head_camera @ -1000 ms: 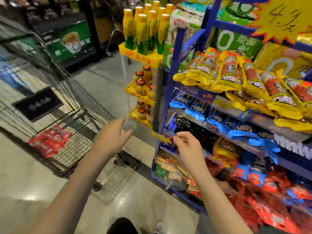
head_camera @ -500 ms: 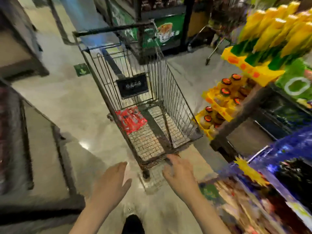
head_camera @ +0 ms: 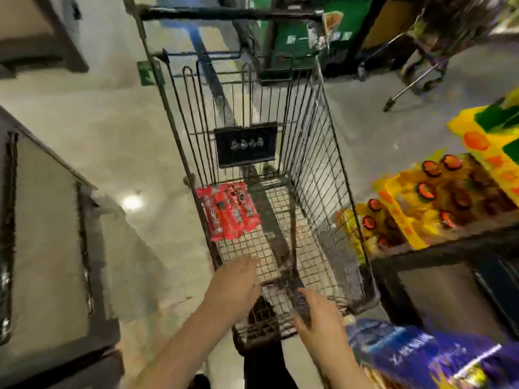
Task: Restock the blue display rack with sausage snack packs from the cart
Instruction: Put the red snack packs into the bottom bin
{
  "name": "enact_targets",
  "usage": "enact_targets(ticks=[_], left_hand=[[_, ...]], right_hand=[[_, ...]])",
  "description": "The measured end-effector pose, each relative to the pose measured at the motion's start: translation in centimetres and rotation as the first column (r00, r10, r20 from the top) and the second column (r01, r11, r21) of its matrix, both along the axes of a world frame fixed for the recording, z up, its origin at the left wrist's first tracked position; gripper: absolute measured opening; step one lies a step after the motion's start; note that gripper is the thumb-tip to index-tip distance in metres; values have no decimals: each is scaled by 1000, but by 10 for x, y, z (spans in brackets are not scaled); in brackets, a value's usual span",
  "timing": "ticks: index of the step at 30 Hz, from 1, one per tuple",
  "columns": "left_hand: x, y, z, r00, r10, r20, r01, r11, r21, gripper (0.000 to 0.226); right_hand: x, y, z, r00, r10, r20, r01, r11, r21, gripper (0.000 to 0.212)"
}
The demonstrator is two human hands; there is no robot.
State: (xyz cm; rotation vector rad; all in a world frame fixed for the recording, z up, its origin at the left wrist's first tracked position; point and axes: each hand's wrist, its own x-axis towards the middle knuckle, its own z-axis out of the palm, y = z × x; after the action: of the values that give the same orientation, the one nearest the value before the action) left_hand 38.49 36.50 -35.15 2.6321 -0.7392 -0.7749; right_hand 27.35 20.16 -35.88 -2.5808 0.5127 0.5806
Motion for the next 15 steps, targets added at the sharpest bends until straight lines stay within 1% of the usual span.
enact_targets(ticks=[2,4,7,9,12,15], left_hand=[[25,-11,-14,996,86,9,-85,996,-22,51],[48,-21,-29,979,206,-12,-206,978,-18,52],[81,-39,-53,934,351,-58,-351,936,14,53],[101,-51,-74,901,427,-81,-424,904,49,51],[127,-63,-110,832,542,-120,-532,840,106,46],[151,-68,-151,752,638,-164,-625,770,128,41]], right_hand=[[37,-20,-16,999,37,-12,-36,999,25,47],[79,-37,-29,995,99,-24,-97,994,49,50],[142,-58,-54,980,194,-29,-193,980,54,51],[183,-65,-76,969,237,-65,-233,970,64,51],[237,-69,-114,949,265,-171,-251,963,94,46],[276,-64,-152,919,288,-270,-257,955,146,50]])
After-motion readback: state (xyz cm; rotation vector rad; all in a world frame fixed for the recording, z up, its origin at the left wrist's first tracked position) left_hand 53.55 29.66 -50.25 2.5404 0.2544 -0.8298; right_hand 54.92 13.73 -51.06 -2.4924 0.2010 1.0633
